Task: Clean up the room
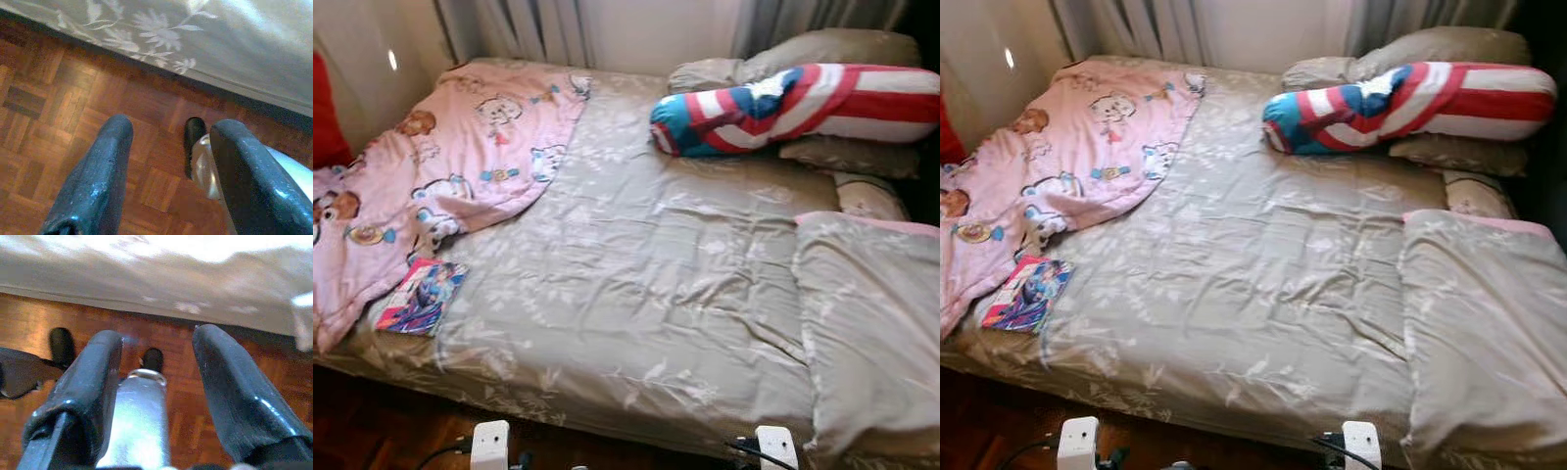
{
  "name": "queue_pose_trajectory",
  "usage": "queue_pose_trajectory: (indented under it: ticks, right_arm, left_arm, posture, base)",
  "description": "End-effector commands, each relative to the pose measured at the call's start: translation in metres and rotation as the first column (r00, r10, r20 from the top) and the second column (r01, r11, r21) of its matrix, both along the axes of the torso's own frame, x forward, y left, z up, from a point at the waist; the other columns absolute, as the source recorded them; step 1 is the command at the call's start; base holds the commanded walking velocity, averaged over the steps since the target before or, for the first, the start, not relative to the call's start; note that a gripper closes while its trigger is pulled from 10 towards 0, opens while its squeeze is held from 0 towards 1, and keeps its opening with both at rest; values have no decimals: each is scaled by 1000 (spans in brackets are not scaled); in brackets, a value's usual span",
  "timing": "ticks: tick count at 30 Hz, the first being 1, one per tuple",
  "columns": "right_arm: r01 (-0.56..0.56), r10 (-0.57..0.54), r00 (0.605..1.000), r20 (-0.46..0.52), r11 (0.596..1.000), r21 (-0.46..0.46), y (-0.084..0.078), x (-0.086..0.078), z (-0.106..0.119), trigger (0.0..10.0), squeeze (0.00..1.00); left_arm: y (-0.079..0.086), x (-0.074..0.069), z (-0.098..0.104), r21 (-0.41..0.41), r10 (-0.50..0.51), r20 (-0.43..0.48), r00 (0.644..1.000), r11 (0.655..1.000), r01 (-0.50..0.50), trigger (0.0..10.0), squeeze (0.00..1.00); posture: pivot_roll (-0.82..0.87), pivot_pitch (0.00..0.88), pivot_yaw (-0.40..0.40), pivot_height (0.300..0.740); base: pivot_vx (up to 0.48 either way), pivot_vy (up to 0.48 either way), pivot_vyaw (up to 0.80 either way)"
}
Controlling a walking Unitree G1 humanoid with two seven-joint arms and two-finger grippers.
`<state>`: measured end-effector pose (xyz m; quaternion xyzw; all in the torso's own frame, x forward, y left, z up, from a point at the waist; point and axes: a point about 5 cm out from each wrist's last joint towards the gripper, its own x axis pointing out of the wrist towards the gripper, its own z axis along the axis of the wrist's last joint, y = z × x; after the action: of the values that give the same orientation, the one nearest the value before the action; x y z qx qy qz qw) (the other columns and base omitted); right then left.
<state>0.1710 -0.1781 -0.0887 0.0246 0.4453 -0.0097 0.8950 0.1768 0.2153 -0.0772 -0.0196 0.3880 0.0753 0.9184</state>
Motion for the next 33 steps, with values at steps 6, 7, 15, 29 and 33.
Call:
queue_pose_trajectory:
  ticks: [6,7,15,29,33]
  right_arm:
    - [14,-14,999,-33,1000,-2,-2,-10,-4,10000,0]
    - [15,-15,999,-33,1000,-1,-2,-10,-4,10000,0]
    - [25,-25,999,-34,1000,1,-3,-11,-5,10000,0]
    - [30,-30,999,-37,1000,1,-4,-11,-5,10000,0]
    - [28,-28,999,-39,1000,0,-4,-11,-5,10000,0]
  left_arm:
    - [0,-7,-4,-7,9,-29,1000,1000,-9,10000,0]
    - [0,-7,-4,-7,9,-29,1000,1000,-9,10000,0]
    - [0,-7,-4,-7,9,-29,1000,1000,-9,10000,0]
    - [0,-7,-4,-7,11,-29,1000,1000,-11,10000,0]
    - [0,-7,-4,-7,10,-28,1000,1000,-11,10000,0]
  posture:
    - [48,135,3,740]
    - [48,136,3,740]
    - [47,136,3,740]
    - [48,137,2,740]
    - [49,136,1,740]
  base:
    - [0,480,0]
    - [0,480,0]
    - [0,480,0]
    - [0,480,0]
    - [0,480,0]
